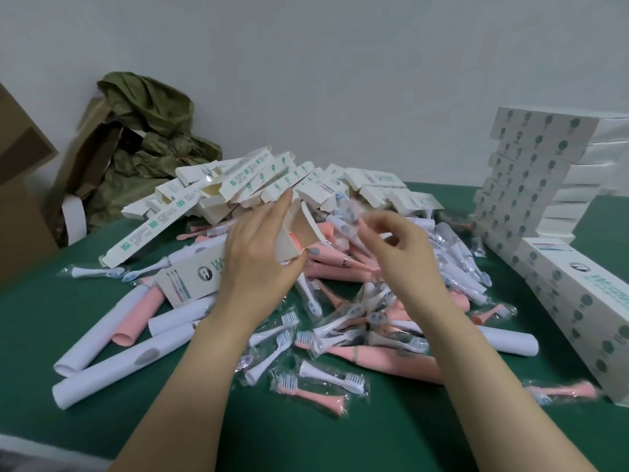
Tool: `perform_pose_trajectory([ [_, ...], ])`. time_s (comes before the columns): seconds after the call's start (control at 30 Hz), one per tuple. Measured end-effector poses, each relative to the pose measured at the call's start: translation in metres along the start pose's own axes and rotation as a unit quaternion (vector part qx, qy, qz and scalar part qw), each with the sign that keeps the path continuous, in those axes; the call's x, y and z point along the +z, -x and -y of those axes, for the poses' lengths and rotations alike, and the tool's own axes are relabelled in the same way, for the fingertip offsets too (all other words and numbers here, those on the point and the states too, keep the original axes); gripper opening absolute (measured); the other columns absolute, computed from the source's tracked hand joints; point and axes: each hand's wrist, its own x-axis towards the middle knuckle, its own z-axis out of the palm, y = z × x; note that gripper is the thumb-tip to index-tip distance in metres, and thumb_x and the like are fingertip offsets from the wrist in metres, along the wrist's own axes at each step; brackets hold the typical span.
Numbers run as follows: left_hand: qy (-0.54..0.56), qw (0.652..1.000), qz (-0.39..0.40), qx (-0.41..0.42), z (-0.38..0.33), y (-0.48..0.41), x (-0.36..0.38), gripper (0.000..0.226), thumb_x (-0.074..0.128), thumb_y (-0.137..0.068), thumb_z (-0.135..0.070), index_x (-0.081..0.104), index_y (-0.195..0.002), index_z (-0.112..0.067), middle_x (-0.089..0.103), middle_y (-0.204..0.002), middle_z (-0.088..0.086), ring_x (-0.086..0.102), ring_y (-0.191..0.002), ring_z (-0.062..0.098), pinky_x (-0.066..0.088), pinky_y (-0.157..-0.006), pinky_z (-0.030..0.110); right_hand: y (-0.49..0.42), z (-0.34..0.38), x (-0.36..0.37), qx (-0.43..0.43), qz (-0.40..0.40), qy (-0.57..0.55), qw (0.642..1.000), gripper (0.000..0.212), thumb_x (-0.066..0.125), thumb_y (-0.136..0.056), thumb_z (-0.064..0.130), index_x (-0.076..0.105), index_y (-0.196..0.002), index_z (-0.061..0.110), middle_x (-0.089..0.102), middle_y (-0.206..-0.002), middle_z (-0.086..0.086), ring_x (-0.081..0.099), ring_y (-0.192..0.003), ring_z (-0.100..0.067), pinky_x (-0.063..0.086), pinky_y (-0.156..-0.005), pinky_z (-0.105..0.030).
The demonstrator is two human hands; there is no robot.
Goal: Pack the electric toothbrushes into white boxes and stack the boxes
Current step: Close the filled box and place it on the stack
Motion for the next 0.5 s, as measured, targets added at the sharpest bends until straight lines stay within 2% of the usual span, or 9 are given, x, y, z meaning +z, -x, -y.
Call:
perform_pose_trajectory([
  [0.07,0.009,1.000,0.025,-0.005,-0.003,0.002,0.001,0.074,0.082,-0.071,-0.013,0.047,-0.136,-0.005,0.059,-0.123,0.013,0.044,-0.115,0.019,0.030,-0.100,0.031,0.003,0.013,-0.004,0.053,0.046,-0.255,0.964,0.011,0.059,-0.092,0.013,0.062,-0.085,0.020,0.062,-0.071,0.011,0.048,-0.051,-0.001,0.038,-0.049,-0.014],
  [0.13,0.018,0.999,0.042,-0.002,-0.008,0.002,0.001,0.075,0.083,-0.069,-0.011,0.049,-0.136,-0.004,0.060,-0.122,0.013,0.045,-0.114,0.018,0.037,-0.099,0.039,0.009,0.022,-0.001,0.047,0.118,-0.366,0.922,0.005,0.059,-0.089,0.013,0.059,-0.084,0.016,0.061,-0.067,0.004,0.055,-0.052,-0.009,0.045,-0.047,-0.018],
  [0.2,0.026,0.999,0.045,-0.004,-0.011,0.001,-0.001,0.076,0.084,-0.067,-0.010,0.050,-0.135,-0.004,0.061,-0.121,0.013,0.041,-0.110,0.009,0.037,-0.094,0.041,0.014,0.025,0.011,0.030,0.160,-0.360,0.919,0.004,0.058,-0.086,0.014,0.057,-0.087,0.010,0.067,-0.075,-0.004,0.067,-0.069,-0.021,0.058,-0.063,-0.031],
  [0.27,0.036,0.999,0.039,-0.010,-0.011,0.000,-0.003,0.075,0.083,-0.066,-0.007,0.051,-0.134,-0.005,0.063,-0.119,0.012,0.040,-0.108,0.007,0.036,-0.092,0.040,0.017,0.024,0.022,0.017,0.148,-0.299,0.942,0.004,0.059,-0.089,0.012,0.057,-0.091,0.008,0.070,-0.090,-0.015,0.068,-0.090,-0.031,0.057,-0.083,-0.045],
  [0.3,0.040,0.999,0.036,-0.006,-0.011,0.000,-0.004,0.075,0.084,-0.066,-0.006,0.051,-0.133,-0.004,0.063,-0.118,0.012,0.041,-0.109,0.010,0.036,-0.093,0.038,0.017,0.024,0.024,0.011,0.123,-0.261,0.957,0.003,0.059,-0.091,0.010,0.058,-0.093,0.008,0.069,-0.095,-0.018,0.067,-0.095,-0.033,0.056,-0.086,-0.046],
  [0.33,0.040,0.999,0.034,0.002,-0.011,0.000,-0.004,0.074,0.084,-0.065,-0.005,0.052,-0.133,-0.004,0.063,-0.117,0.012,0.043,-0.109,0.012,0.036,-0.094,0.035,0.016,0.022,0.025,0.007,0.097,-0.243,0.965,0.002,0.059,-0.092,0.007,0.059,-0.094,0.007,0.070,-0.095,-0.016,0.068,-0.094,-0.030,0.057,-0.083,-0.044],
  [0.37,0.039,0.999,0.032,0.014,-0.012,0.000,-0.004,0.073,0.083,-0.066,-0.006,0.052,-0.132,-0.003,0.064,-0.116,0.013,0.044,-0.109,0.014,0.036,-0.097,0.030,0.015,0.021,0.023,0.010,0.073,-0.249,0.966,0.004,0.058,-0.092,0.004,0.060,-0.093,0.007,0.072,-0.090,-0.011,0.071,-0.086,-0.024,0.059,-0.074,-0.037],
  [0.43,0.038,0.998,0.025,0.036,-0.013,0.000,-0.004,0.069,0.081,-0.069,-0.011,0.052,-0.131,-0.002,0.064,-0.115,0.013,0.046,-0.109,0.015,0.031,-0.097,0.022,0.013,0.020,0.020,0.024,0.050,-0.286,0.957,0.010,0.057,-0.091,-0.002,0.058,-0.089,0.009,0.072,-0.073,0.000,0.069,-0.064,-0.010,0.054,-0.053,-0.019],
  [0.5,0.041,0.998,0.028,0.047,-0.013,0.000,-0.002,0.069,0.081,-0.069,-0.013,0.052,-0.131,-0.002,0.064,-0.114,0.013,0.047,-0.109,0.016,0.030,-0.096,0.022,0.013,0.020,0.022,0.016,0.032,-0.242,0.970,0.012,0.060,-0.089,-0.002,0.058,-0.088,0.010,0.070,-0.067,0.003,0.065,-0.056,-0.007,0.049,-0.048,-0.017],
])
